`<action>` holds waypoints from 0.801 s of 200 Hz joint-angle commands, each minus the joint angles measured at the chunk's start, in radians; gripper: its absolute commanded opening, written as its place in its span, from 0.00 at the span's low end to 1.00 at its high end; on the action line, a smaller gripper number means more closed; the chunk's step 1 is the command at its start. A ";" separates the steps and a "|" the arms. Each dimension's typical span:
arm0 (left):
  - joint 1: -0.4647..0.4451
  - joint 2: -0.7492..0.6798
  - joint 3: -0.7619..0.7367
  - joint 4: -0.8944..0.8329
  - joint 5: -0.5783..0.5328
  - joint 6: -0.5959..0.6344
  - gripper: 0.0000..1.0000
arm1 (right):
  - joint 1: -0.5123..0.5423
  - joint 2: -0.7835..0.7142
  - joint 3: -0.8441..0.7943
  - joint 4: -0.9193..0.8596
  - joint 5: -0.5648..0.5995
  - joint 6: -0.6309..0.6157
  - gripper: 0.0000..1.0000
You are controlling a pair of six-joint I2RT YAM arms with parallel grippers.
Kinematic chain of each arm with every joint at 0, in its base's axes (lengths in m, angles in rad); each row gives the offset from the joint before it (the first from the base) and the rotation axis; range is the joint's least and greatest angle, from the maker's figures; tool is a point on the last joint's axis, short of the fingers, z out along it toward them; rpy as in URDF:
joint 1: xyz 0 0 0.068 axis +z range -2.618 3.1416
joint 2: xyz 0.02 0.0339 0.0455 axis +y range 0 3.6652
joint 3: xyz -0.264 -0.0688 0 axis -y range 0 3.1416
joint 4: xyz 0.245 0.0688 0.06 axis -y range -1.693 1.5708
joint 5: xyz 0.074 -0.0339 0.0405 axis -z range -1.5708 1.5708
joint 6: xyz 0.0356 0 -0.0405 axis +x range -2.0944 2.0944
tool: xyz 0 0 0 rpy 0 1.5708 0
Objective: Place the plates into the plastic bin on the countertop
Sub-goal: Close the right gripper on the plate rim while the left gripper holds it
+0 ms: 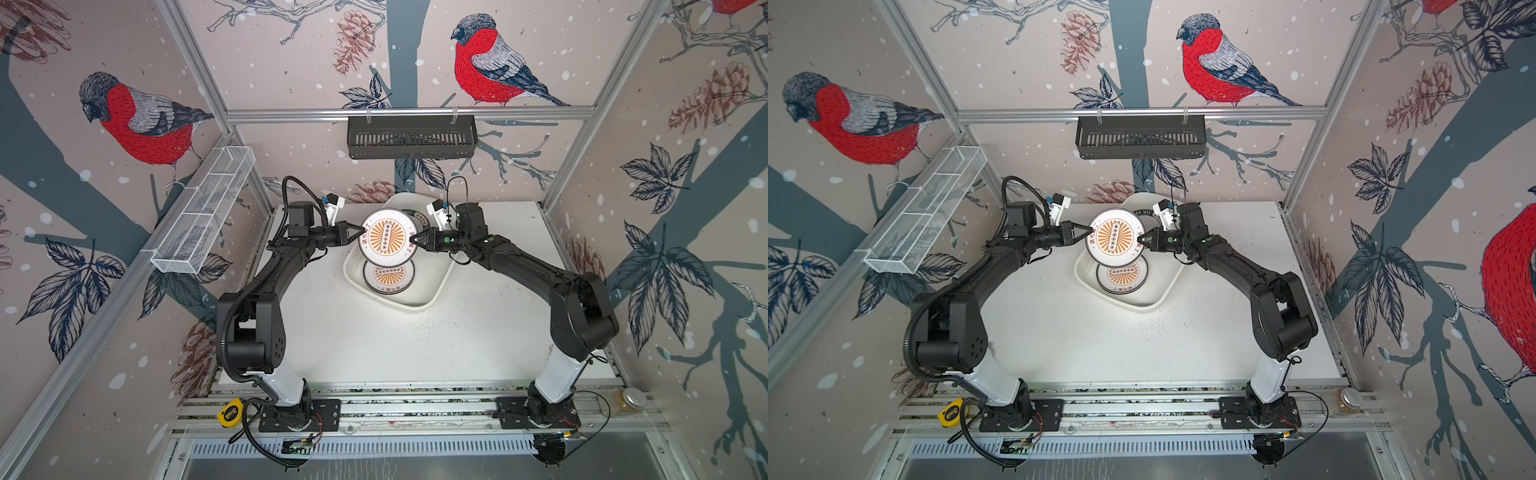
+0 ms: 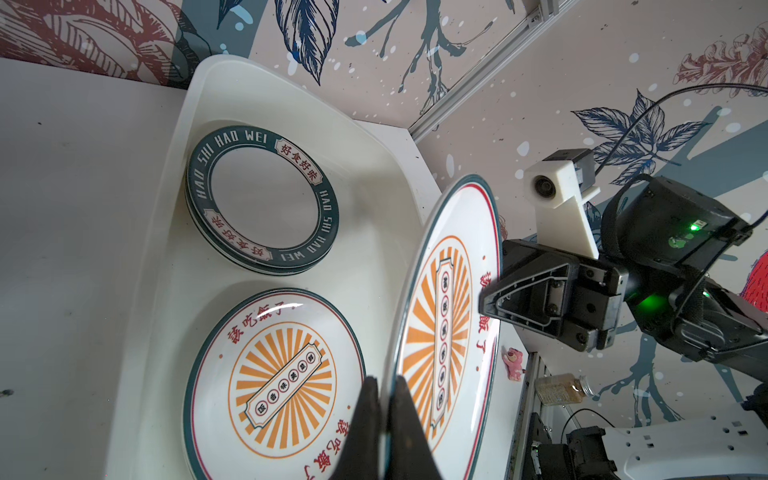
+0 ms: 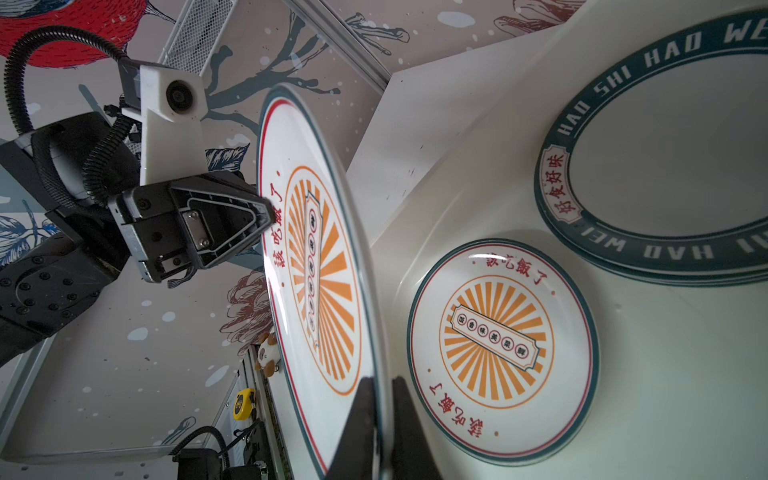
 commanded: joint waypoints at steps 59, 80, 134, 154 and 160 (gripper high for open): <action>-0.011 -0.026 -0.004 0.042 0.039 -0.020 0.31 | -0.008 -0.023 -0.030 0.054 -0.007 -0.006 0.04; -0.011 -0.030 0.008 0.022 0.017 -0.001 0.55 | -0.017 -0.023 -0.032 0.060 -0.009 -0.002 0.04; 0.037 -0.035 0.086 -0.059 -0.088 0.032 0.79 | -0.060 -0.033 -0.035 0.032 -0.020 -0.015 0.03; 0.063 -0.034 0.139 -0.132 -0.140 0.102 0.79 | -0.085 -0.039 -0.039 0.008 -0.015 -0.034 0.04; 0.067 -0.039 0.152 -0.151 -0.157 0.130 0.80 | -0.092 -0.040 -0.038 -0.001 -0.014 -0.042 0.04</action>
